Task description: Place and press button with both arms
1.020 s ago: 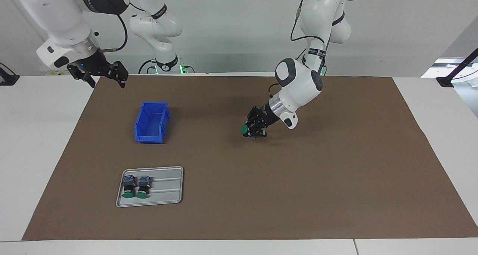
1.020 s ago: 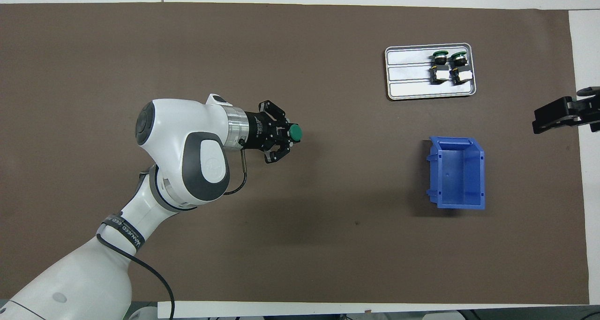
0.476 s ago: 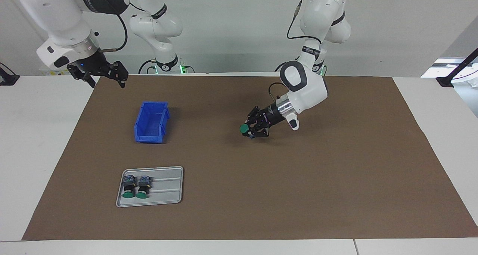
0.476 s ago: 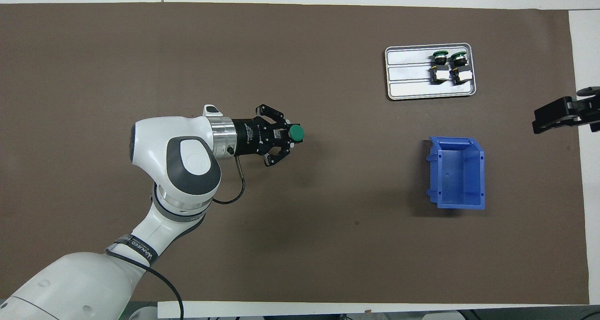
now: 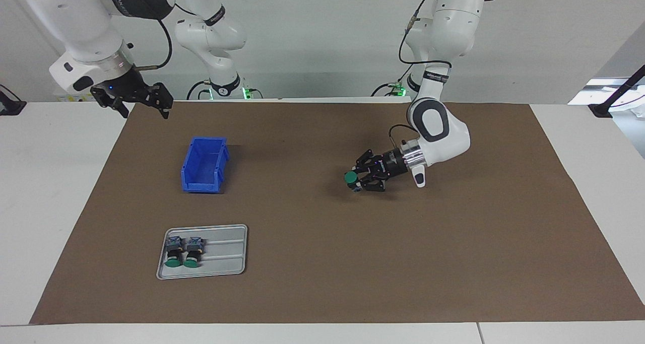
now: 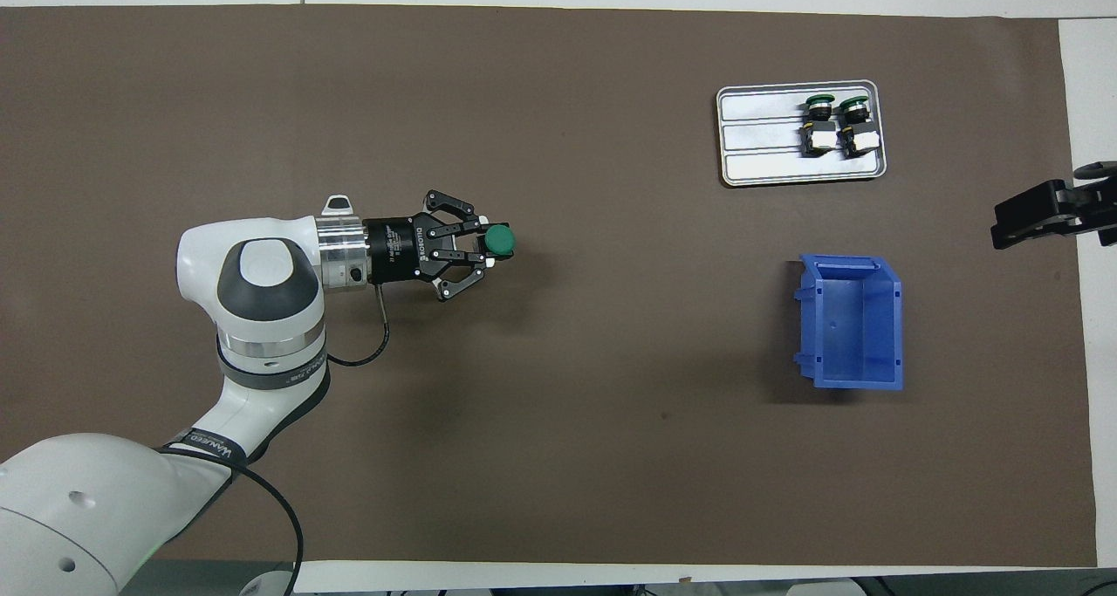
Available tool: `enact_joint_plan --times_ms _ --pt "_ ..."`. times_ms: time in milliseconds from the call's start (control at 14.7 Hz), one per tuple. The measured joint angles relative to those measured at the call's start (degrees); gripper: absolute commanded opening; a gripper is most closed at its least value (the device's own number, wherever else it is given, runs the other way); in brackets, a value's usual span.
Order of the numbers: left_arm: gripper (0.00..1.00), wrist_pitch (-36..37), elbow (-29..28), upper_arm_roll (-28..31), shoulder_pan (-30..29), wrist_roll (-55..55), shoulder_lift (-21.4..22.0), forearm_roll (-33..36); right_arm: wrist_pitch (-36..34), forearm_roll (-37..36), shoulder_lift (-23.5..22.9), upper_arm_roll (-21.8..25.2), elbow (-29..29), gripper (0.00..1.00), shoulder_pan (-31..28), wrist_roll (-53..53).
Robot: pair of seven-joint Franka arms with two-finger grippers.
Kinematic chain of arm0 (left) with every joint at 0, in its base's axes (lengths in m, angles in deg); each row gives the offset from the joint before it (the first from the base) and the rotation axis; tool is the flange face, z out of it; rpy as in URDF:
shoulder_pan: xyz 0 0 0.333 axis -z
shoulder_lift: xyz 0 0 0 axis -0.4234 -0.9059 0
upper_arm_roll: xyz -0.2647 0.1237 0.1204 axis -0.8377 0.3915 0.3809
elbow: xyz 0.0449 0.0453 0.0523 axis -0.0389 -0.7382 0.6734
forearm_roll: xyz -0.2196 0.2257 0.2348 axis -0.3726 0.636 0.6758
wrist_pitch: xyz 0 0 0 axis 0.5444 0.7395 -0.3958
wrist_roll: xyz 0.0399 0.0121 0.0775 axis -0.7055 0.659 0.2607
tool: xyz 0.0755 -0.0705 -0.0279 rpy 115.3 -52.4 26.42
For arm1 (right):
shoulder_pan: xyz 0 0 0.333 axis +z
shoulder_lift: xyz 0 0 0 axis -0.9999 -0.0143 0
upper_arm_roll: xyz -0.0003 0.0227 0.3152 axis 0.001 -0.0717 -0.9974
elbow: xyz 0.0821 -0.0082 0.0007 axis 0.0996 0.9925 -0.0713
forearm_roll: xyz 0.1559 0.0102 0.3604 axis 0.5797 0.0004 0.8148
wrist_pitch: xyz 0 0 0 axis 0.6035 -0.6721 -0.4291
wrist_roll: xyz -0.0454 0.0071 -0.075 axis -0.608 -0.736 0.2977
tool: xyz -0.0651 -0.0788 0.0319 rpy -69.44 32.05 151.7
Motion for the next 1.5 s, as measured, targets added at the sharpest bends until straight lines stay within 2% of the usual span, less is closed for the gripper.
enact_joint_plan --times_ms 272,612,1020,1496 --pt "0.20 3.0 -3.1 -0.7 0.1 -8.5 -0.8 -7.8 0.0 0.0 0.0 0.0 0.0 0.99 0.0 0.0" --pt "0.20 7.4 -4.2 -0.3 -1.3 -9.5 -1.1 -10.0 0.0 0.0 0.0 0.0 0.0 0.99 0.0 0.0" --pt "0.21 7.8 -4.8 -0.6 -0.7 -14.2 -2.9 -15.5 0.0 0.0 0.0 0.0 0.0 0.99 0.0 0.0" --pt "0.25 7.8 -4.8 -0.7 -0.2 -16.0 -4.4 -16.6 0.0 0.0 0.0 0.0 0.0 0.99 0.0 0.0"
